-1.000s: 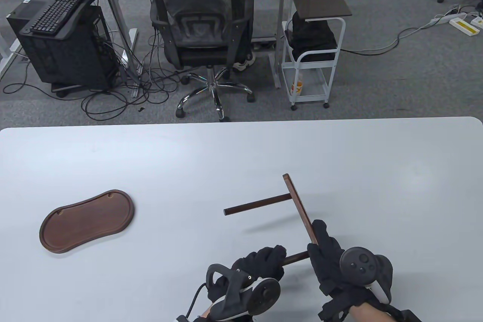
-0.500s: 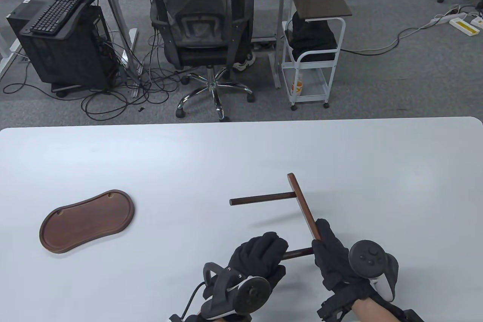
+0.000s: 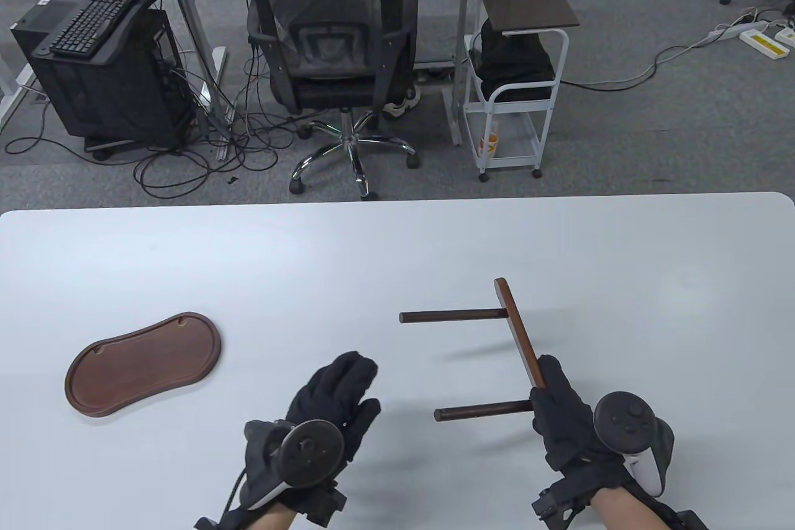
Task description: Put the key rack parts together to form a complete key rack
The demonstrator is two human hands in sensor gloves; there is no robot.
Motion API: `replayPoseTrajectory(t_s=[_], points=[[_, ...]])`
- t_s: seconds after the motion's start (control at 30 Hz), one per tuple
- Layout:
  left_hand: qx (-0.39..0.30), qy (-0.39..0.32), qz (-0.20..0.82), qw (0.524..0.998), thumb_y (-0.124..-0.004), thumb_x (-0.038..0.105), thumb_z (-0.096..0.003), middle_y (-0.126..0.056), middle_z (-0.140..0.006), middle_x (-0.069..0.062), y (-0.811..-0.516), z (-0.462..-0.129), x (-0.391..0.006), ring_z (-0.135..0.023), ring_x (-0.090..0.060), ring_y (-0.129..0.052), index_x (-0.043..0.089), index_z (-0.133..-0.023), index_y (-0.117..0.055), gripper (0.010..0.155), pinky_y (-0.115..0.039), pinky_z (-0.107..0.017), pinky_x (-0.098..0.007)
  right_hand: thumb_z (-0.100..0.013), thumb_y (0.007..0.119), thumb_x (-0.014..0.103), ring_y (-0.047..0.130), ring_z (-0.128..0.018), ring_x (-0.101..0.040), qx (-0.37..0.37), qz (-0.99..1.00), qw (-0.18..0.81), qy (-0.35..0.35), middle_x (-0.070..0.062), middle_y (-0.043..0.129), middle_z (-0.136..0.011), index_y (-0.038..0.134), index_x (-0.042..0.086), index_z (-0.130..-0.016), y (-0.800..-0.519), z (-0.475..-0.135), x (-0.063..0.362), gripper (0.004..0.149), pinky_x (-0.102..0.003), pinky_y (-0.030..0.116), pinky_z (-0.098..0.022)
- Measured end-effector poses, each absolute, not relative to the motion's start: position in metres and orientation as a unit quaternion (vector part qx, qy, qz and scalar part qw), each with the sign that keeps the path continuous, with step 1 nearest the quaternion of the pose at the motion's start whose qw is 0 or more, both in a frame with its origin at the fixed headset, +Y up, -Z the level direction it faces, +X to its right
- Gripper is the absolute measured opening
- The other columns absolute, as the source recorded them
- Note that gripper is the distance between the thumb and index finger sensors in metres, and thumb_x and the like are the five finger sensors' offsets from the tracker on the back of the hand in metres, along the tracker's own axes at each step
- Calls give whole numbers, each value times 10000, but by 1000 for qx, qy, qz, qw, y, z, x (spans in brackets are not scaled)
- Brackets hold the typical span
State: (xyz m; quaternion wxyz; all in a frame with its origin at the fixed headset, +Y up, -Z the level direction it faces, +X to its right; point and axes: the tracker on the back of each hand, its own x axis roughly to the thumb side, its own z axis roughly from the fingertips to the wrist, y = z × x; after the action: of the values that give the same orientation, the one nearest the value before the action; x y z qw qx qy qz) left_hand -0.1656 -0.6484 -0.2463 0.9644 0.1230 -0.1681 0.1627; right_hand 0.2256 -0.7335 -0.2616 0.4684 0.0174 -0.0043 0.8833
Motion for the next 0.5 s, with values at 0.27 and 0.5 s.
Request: replayPoseTrajectory(t_s=[0.27, 0.5], points=[[70, -18, 74, 995, -576, 509, -573, -581, -1192, -49, -681, -279, -262, -1072, -286, -696, 292, -1100, -512, 574, -666, -746, -569, -622, 536, 369, 867, -498, -433, 14, 882, 471, -2, -318, 716, -915, 395, 31, -1137, -733, -262, 225, 632, -417, 826, -237], [2, 122, 41, 992, -564, 518, -571, -497, -1239, -51, -716, -311, -340, -1139, -324, -572, 288, -1135, -416, 627, -560, -787, -602, -621, 537, 370, 865, -500, -435, 8, 879, 477, -1, -318, 715, -917, 395, 33, -1137, -732, -262, 226, 633, -421, 824, -239]])
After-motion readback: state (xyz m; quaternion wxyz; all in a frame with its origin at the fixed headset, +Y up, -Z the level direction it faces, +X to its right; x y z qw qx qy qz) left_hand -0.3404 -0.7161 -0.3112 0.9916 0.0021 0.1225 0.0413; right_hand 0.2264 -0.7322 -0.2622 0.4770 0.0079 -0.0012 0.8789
